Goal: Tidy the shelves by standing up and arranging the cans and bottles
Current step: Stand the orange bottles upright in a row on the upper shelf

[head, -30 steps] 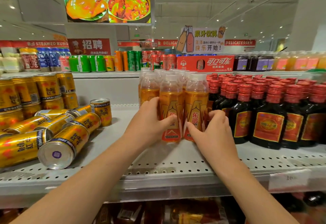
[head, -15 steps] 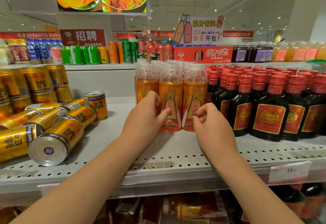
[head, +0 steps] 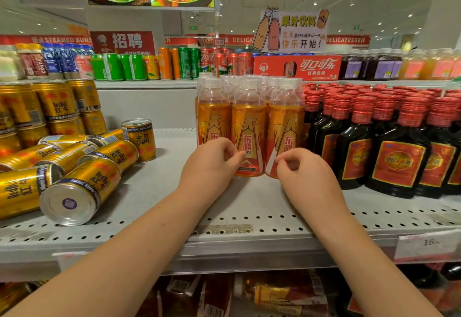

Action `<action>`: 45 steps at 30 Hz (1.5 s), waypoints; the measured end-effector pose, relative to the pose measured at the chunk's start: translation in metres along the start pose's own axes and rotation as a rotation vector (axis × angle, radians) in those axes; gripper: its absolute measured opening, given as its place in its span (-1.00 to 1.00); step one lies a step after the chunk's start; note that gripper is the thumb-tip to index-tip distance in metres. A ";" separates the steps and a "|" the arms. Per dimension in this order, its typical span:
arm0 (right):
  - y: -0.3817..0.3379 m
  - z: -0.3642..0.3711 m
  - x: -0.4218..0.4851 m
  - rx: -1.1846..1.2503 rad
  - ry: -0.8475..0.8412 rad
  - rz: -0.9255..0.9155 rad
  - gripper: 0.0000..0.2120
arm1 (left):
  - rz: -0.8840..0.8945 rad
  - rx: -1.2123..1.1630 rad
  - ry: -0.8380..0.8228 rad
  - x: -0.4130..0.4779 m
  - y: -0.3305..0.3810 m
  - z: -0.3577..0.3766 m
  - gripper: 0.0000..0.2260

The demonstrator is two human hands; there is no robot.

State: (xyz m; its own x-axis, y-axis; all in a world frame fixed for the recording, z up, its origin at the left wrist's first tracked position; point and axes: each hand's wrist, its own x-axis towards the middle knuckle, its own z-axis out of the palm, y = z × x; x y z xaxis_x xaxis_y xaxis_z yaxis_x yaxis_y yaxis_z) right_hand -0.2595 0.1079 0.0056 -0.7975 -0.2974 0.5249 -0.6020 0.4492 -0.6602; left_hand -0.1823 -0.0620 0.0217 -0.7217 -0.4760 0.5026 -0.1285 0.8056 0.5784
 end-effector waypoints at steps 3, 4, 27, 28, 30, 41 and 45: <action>0.002 0.001 0.001 -0.010 -0.035 0.005 -0.85 | -0.013 -0.014 -0.006 -0.001 0.000 -0.001 -0.81; 0.002 0.001 0.002 0.002 -0.038 0.009 -0.85 | -0.014 -0.011 -0.007 -0.002 0.001 -0.001 -0.81; 0.007 0.004 0.001 0.027 -0.133 -0.017 -0.82 | -0.264 -0.179 -0.010 0.008 -0.028 -0.018 -0.53; 0.007 0.004 0.001 0.027 -0.132 -0.018 -0.82 | -0.259 -0.159 0.000 0.006 -0.027 -0.018 -0.55; 0.008 0.004 0.001 0.028 -0.128 -0.021 -0.82 | -0.255 -0.136 0.003 0.001 -0.026 -0.019 -0.57; 0.001 0.003 0.000 -0.072 -0.181 -0.118 -0.82 | -0.262 -0.223 -0.056 -0.007 -0.017 -0.026 -0.53; -0.002 -0.003 -0.004 -0.115 -0.201 -0.152 -0.78 | -0.250 -0.069 0.024 -0.031 -0.008 -0.045 -0.43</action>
State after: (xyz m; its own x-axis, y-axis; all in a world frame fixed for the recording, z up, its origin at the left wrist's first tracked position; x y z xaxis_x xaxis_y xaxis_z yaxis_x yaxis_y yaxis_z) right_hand -0.2550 0.1113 0.0064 -0.6973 -0.5249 0.4881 -0.7159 0.4763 -0.5105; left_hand -0.1284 -0.0695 0.0304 -0.6568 -0.6664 0.3530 -0.2535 0.6360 0.7288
